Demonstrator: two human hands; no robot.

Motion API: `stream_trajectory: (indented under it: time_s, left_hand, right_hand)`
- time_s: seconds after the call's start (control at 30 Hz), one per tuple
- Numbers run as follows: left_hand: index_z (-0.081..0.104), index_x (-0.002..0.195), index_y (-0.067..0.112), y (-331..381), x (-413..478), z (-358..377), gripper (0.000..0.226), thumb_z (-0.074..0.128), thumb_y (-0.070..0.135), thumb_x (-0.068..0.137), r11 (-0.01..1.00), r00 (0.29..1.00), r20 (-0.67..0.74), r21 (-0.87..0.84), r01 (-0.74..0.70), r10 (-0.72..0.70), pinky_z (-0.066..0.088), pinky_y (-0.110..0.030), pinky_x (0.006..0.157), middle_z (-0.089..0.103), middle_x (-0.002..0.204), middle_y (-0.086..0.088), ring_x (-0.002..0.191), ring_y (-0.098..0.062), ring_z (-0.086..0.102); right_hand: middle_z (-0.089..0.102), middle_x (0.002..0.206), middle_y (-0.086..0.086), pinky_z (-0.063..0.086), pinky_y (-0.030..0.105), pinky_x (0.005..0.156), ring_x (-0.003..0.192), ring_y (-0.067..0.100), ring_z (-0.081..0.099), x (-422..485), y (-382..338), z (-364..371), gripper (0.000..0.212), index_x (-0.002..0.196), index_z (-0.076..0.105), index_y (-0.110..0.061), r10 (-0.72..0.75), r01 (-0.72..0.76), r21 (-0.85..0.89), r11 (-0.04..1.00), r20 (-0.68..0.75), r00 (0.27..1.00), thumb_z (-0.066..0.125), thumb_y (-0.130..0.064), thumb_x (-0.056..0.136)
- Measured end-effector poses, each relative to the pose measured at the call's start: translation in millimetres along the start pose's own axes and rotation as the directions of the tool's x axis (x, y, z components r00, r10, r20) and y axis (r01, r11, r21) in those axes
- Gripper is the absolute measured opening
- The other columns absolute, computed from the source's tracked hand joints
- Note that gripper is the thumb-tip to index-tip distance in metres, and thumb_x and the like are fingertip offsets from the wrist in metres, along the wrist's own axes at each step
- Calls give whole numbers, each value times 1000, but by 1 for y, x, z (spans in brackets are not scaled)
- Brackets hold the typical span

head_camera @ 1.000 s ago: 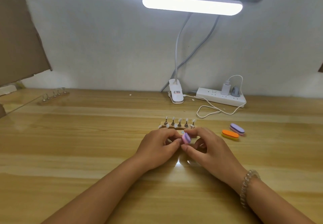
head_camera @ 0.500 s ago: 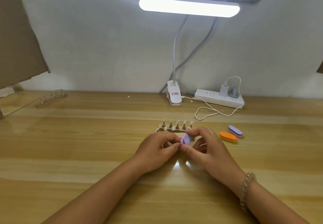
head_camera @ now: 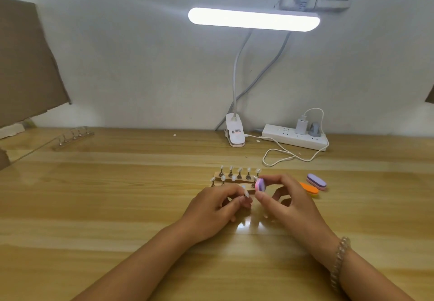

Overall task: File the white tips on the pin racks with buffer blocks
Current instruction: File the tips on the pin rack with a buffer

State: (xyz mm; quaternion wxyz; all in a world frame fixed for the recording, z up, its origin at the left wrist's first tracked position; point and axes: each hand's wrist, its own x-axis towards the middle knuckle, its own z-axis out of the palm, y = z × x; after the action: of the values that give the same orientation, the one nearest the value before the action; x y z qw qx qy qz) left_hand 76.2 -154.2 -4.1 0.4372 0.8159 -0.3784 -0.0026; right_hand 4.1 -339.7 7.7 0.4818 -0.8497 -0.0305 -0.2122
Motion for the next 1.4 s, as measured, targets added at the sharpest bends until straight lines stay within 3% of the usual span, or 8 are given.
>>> stream_trajectory:
  time_s: [0.1, 0.27, 0.57, 0.77, 0.97, 1.17, 1.3, 1.4]
  left_hand:
    - [61, 87, 47, 1, -2, -1, 26, 52, 25, 99, 999, 1000, 13, 50, -18, 17, 52, -41, 68, 62, 72, 19, 63, -5, 60]
    - [65, 93, 28, 2, -2, 0, 18, 49, 24, 99, 1000, 1000, 28, 29, -1, 0, 53, -43, 70, 66, 79, 15, 62, -8, 60]
    - [61, 90, 37, 4, -2, -4, 28, 48, 14, 102, 1000, 1000, 30, -9, -5, 5, 45, -25, 63, 61, 70, 27, 58, -4, 58]
    - [65, 92, 25, 3, 0, -3, 22, 49, 13, 102, 1000, 1000, 23, -20, 4, -3, 50, -32, 64, 63, 74, 18, 59, -7, 61]
    - [58, 81, 46, 3, -1, -1, 29, 48, 24, 98, 1000, 1000, 7, -3, -15, 15, 49, -31, 63, 61, 69, 17, 59, -6, 61]
    - [70, 99, 23, 2, -1, -2, 16, 54, 19, 101, 995, 994, -105, -95, -32, 22, 53, -30, 61, 72, 87, 12, 55, -7, 61]
    - [70, 99, 24, -1, 0, -2, 13, 57, 24, 100, 996, 974, -224, -82, -33, 13, 51, -32, 59, 73, 83, 14, 57, 2, 56]
    - [67, 99, 32, 2, -2, 1, 12, 55, 30, 98, 998, 988, -138, 29, -64, 67, 54, -38, 63, 68, 81, 20, 60, -1, 57]
  right_hand:
    - [60, 107, -15, 48, 18, 64, 83, 10, 58, -5, -2, 5, 34, 115, 65, -31, -114, 120, -49, 992, 113, 987, 76, -25, 83]
    - [60, 107, -16, 44, 16, 66, 83, 9, 55, -3, -2, 3, 38, 118, 65, -32, -143, 144, -112, 983, 22, 990, 75, -24, 83]
    - [59, 111, -16, 40, 11, 66, 85, 4, 53, -4, -6, 10, 43, 124, 64, -28, -272, 275, -228, 934, 43, 961, 76, -21, 83]
    - [59, 110, -13, 39, 7, 69, 85, -4, 51, -3, -9, 10, 42, 120, 65, -24, -341, 331, -301, 894, 22, 940, 79, -22, 80]
    - [58, 109, -13, 37, 11, 74, 87, -8, 46, -2, -7, 11, 39, 114, 65, -20, -336, 304, -386, 871, -16, 942, 80, -20, 77]
    - [54, 94, -22, 38, 22, 77, 88, 2, 48, -5, -2, 4, 22, 94, 59, -27, -216, 190, -433, 881, -11, 976, 75, -29, 78]
    - [45, 107, -20, 27, 28, 86, 106, 8, 42, -12, 0, 10, 37, 112, 53, -38, -122, 174, -561, 809, 130, 984, 67, -46, 78]
    - [50, 105, -19, 27, 31, 83, 99, 4, 44, -8, -7, 11, 40, 117, 58, -39, -196, 191, -477, 858, 41, 980, 69, -51, 80]
